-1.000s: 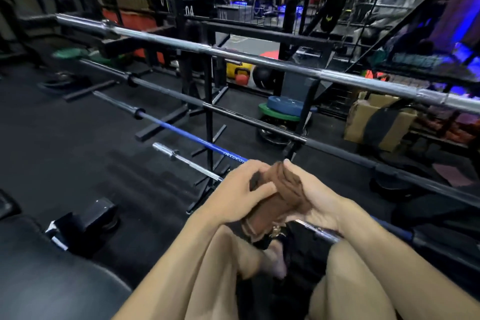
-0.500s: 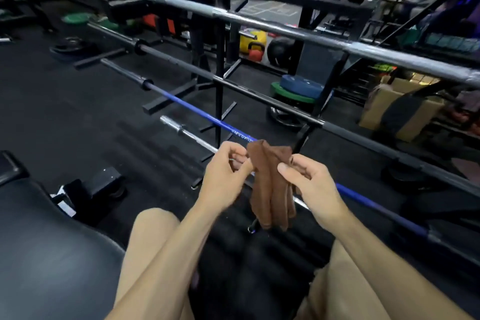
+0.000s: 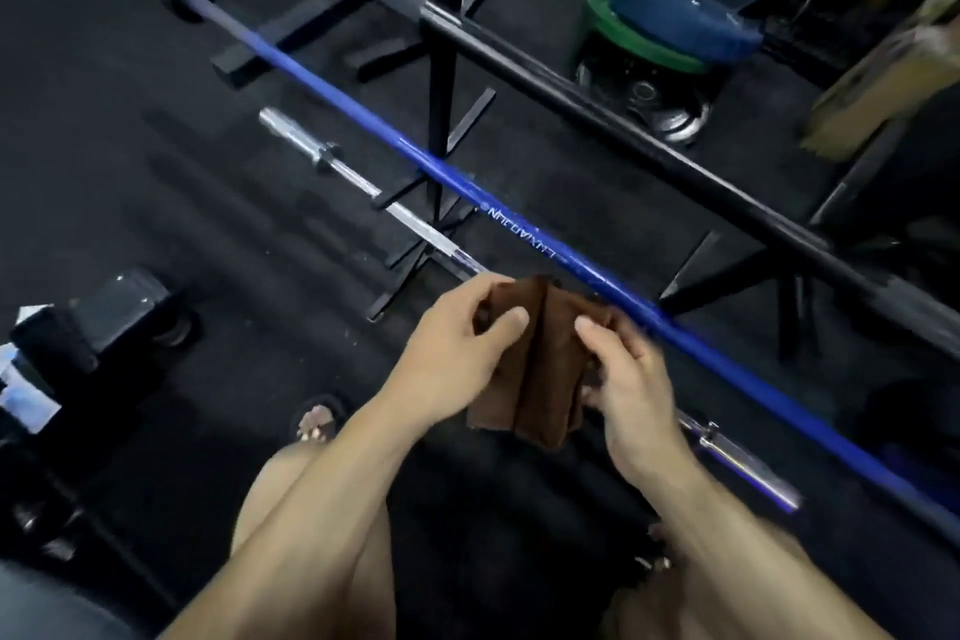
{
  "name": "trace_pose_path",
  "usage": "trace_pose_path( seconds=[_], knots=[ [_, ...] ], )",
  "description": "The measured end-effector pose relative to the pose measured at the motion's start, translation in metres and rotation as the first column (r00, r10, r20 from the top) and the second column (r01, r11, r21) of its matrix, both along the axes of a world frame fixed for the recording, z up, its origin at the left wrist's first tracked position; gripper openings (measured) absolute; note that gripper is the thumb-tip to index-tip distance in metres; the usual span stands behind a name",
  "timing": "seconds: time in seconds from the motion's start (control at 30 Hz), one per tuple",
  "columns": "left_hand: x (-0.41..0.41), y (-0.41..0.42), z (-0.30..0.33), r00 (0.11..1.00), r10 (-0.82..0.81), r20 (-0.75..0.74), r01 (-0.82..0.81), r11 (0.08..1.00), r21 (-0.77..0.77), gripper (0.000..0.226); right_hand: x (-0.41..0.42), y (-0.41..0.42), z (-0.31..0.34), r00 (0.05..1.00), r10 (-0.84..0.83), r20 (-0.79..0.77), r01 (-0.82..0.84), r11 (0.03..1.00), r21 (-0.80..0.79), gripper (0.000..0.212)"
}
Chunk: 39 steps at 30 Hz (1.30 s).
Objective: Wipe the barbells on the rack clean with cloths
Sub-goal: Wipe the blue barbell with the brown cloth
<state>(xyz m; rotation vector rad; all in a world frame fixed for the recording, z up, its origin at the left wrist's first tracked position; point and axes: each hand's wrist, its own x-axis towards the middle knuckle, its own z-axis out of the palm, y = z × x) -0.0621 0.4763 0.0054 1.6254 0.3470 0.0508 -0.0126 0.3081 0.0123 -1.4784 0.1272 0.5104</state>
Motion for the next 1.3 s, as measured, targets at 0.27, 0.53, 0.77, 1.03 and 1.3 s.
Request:
trace_pose_path(
  seconds=[0.27,0.53,0.77,1.03,1.3],
  knots=[
    [0.035,0.026,0.035,0.997,-0.053,-0.052,0.047,0.993,-0.112,0.016,0.020,-0.004,0.014,0.948,-0.316,0.028,0.317,0.944,-0.088,0.041],
    [0.008,0.036,0.039,0.937,-0.348,0.029,0.342,0.932,0.125,0.019,-0.066,0.018,0.010,0.798,-0.503,0.331,0.587,0.773,-0.240,0.021],
    [-0.074,0.044,0.073,0.889,-0.456,0.040,0.452,0.889,0.078,0.009,-0.161,0.058,0.067,0.763,-0.518,0.387,0.604,0.784,-0.143,0.018],
    [-0.089,0.052,0.112,0.950,-0.312,-0.031,0.295,0.923,-0.248,0.011,-0.163,0.070,0.086,0.917,-0.195,0.348,0.260,0.954,-0.149,0.037],
    [-0.050,0.053,0.062,0.927,-0.342,-0.152,0.292,0.915,-0.280,0.031,-0.120,0.083,0.020,0.914,-0.156,0.374,0.296,0.887,-0.354,0.061]
  ],
)
